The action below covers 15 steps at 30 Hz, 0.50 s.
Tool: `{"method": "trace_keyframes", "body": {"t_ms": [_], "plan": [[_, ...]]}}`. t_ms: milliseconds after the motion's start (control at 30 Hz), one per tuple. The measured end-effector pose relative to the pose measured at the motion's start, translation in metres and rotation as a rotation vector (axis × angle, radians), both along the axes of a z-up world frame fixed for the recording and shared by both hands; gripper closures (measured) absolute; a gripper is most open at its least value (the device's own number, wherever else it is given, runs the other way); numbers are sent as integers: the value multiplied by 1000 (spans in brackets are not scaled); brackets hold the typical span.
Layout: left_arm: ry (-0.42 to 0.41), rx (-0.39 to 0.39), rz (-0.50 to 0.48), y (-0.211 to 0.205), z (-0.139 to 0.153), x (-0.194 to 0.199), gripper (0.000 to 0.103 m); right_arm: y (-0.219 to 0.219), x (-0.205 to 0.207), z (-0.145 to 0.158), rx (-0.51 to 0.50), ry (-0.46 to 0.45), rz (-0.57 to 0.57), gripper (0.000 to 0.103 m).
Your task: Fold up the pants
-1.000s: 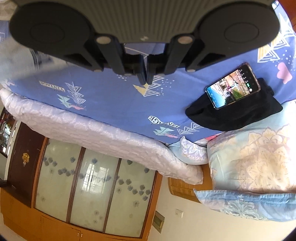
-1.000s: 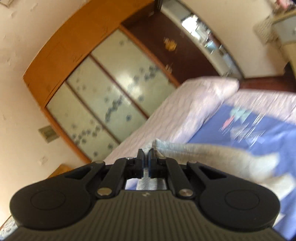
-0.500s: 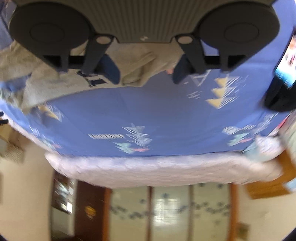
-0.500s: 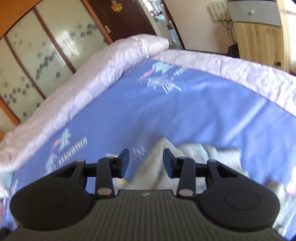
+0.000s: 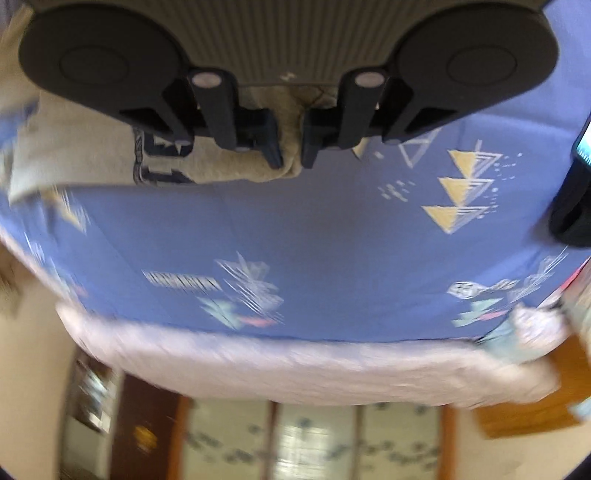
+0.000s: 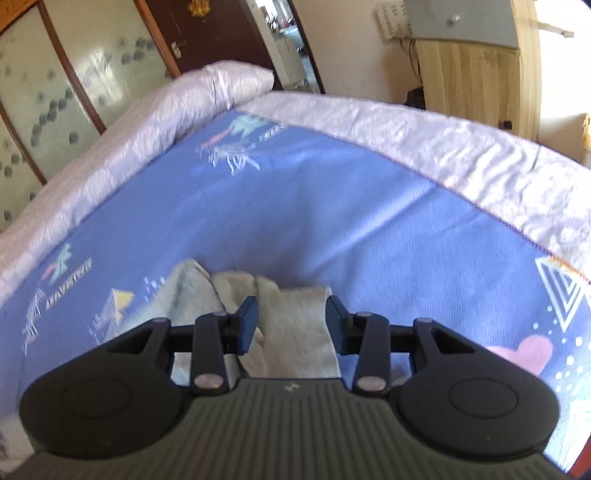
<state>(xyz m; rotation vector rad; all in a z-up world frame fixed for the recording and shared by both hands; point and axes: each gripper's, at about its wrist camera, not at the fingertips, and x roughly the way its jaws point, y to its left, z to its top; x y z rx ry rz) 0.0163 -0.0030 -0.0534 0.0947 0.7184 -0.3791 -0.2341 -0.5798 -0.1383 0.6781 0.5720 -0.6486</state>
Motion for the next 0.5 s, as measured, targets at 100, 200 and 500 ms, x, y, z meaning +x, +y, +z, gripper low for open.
{"method": "trace_keyframes", "body": {"t_ms": [100, 200, 500], "plan": [[-19, 6, 66, 5, 9, 19, 90, 2, -7, -8, -22, 31, -35, 59], [-37, 6, 122, 12, 16, 38, 90, -8, -9, -20, 26, 30, -61, 59], [-4, 59, 177, 21, 5, 61, 90, -6, 31, -31, -89, 137, 61, 60]]}}
